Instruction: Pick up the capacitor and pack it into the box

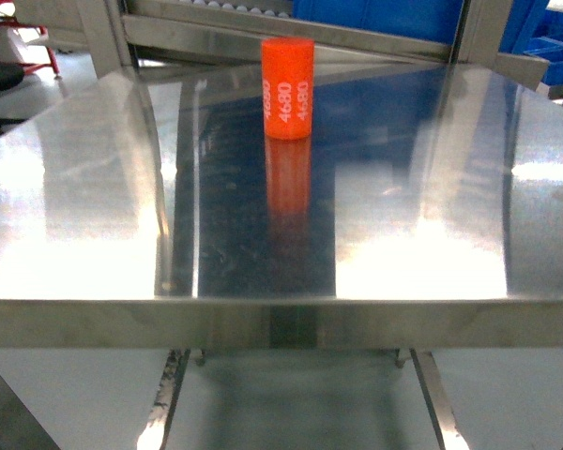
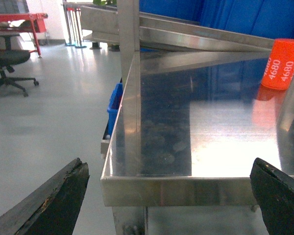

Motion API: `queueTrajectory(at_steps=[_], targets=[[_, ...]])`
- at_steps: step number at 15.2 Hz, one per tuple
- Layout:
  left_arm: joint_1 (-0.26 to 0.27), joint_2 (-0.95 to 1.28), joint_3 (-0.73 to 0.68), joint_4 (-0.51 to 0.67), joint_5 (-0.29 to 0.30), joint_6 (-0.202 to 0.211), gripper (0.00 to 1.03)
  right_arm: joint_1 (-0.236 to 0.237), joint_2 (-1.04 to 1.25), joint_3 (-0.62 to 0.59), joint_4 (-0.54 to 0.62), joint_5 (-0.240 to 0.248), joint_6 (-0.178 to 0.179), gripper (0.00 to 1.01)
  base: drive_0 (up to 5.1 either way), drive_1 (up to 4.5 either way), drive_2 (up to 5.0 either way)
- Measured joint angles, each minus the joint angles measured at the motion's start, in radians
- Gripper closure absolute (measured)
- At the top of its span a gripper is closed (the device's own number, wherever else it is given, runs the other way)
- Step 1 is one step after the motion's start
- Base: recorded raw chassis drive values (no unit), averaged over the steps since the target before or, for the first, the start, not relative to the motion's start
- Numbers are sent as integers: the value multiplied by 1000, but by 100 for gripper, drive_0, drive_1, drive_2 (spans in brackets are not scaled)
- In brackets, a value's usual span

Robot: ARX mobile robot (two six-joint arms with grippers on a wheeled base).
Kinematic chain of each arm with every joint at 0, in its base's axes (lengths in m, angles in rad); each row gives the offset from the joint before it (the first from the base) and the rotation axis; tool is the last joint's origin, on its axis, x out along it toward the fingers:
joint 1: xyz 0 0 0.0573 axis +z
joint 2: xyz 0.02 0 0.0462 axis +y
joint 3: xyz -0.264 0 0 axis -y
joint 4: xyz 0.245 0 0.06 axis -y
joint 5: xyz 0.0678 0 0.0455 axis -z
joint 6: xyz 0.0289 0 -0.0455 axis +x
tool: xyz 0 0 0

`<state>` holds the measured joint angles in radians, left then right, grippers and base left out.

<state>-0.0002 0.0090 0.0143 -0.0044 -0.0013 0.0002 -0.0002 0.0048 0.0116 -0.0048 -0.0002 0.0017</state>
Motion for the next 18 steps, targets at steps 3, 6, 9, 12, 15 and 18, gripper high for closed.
queueTrajectory(at_steps=[3,6,9,12,15,18], targets=[[0,0,0,0,0,1,5,0,0,0,-1,0,0,3,0,0,0],[0,0,0,0,0,0,5,0,0,0,0,0,0,3,0,0,0],[0,0,0,0,0,0,5,0,0,0,1,0,0,3,0,0,0],[0,0,0,3,2,0,5,0,0,0,3,0,1,3,0,0,0],[0,0,0,1,2,0,5,0,0,0,-1,0,1,3,0,0,0],[0,0,0,0,1,0,5,0,0,0,-1,0,1,3,0,0,0]])
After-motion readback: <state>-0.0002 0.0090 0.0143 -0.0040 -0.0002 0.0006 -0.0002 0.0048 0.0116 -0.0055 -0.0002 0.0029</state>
